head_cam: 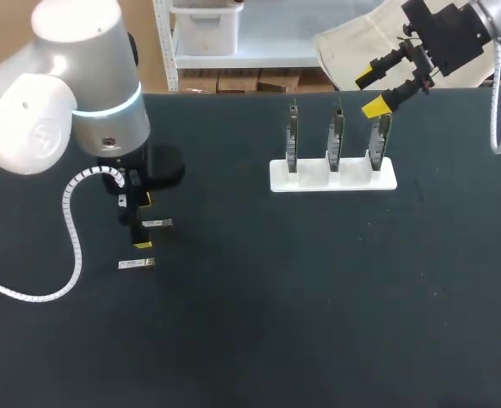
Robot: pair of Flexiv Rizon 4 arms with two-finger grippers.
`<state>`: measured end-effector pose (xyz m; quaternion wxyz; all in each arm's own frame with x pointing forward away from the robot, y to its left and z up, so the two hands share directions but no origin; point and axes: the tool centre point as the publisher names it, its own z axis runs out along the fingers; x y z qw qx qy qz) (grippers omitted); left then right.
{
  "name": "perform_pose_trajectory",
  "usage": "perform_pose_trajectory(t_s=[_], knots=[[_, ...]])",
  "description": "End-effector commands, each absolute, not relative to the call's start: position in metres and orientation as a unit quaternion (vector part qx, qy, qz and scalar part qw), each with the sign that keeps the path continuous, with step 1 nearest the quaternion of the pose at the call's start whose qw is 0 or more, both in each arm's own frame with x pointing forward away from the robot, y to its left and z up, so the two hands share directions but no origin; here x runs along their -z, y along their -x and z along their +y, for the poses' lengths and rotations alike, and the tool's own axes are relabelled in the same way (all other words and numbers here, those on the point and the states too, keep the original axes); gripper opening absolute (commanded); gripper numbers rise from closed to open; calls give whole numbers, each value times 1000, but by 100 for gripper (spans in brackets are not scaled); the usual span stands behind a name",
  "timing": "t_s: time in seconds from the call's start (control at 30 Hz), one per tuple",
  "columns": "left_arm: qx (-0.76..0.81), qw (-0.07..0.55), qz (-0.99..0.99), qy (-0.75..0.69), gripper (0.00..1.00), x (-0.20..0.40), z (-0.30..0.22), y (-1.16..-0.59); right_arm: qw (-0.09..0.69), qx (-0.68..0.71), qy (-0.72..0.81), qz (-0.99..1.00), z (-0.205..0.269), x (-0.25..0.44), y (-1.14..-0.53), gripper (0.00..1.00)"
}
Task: Pick up the optical module with the left hand, and insert it into the network port with the right hand.
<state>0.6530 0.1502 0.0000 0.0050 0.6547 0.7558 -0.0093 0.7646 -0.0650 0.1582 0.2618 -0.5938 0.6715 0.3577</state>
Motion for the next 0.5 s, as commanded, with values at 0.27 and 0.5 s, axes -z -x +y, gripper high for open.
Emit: perform_pose_trajectory(t_s=[0.27, 0.5], knots=[[20, 6, 758, -652, 100, 5, 148, -653, 263, -356, 594, 672, -65, -158, -763, 100], [20, 7, 758, -652, 100, 7, 148, -652, 263, -356, 594, 672, -65, -158, -763, 100]])
